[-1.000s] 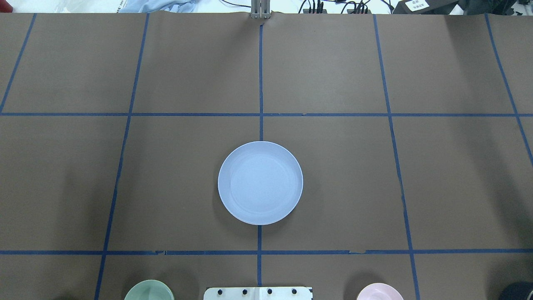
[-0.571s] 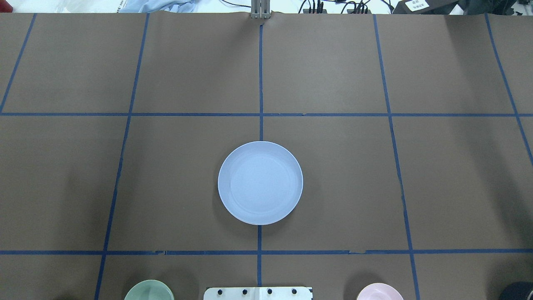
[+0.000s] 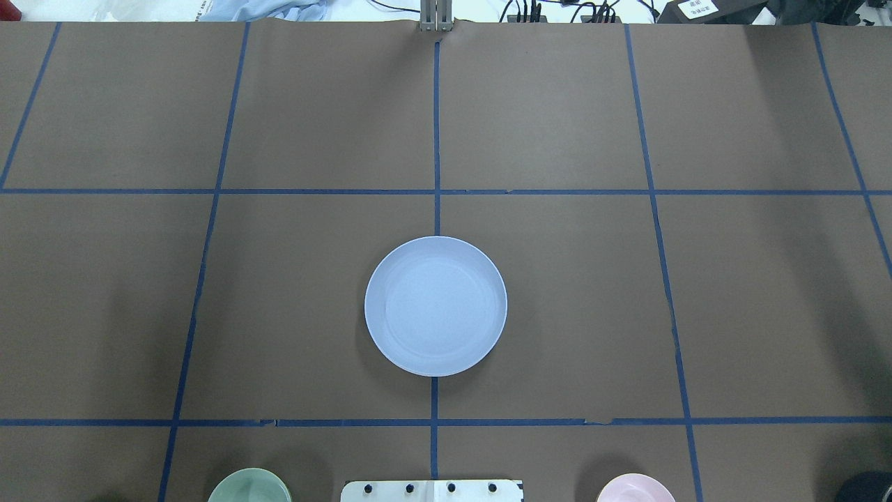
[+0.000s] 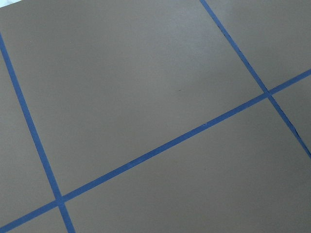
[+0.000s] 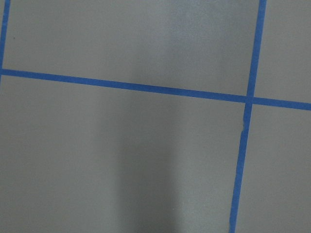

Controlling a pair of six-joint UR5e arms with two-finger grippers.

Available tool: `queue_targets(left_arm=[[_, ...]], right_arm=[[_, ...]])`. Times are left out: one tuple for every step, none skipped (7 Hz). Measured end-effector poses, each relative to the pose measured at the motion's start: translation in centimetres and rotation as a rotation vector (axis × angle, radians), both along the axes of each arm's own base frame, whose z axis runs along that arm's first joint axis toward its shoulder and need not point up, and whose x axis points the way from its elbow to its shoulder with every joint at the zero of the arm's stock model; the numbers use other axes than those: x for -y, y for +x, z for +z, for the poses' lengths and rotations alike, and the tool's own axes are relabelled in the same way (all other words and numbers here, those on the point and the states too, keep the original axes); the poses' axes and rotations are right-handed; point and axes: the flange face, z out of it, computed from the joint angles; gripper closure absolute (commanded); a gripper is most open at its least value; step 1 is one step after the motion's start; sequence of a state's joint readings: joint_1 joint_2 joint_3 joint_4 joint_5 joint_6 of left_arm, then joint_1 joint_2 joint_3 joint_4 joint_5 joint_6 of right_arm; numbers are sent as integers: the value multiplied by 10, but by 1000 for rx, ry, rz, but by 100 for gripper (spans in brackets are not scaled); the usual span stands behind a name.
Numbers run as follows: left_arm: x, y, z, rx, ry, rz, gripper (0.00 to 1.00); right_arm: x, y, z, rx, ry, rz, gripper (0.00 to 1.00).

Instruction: Stack three plates with pink and blue

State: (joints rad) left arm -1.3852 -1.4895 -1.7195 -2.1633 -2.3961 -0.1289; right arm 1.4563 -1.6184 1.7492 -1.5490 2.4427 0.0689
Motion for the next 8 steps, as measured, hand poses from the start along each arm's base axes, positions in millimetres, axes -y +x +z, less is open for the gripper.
queue_targets(left_arm=[[0,0,1,0,-2,0,0],[0,0,3,1,-5,0,0],[0,0,5,2,-8,1,0],[0,1,5,2,-9,1,0],[1,1,5,2,-9,2,0],[2,1,6,3,-9,2,0],[2,2,6,2,-8,3,0],[1,2,0,-2,1,5,0]], right_arm=[[0,0,-1,3,8,0,0],[0,-1,-2,7,15,-2,0],[0,-2,-3,11,17,-4,0],[0,-3,-3,13,17,-6,0],[0,-3,-2,13,17,-6,0],[0,-3,-2,13,16,-7,0],[0,-3,-1,13,14,-8,0],[0,-5,0,13,12,-11,0]])
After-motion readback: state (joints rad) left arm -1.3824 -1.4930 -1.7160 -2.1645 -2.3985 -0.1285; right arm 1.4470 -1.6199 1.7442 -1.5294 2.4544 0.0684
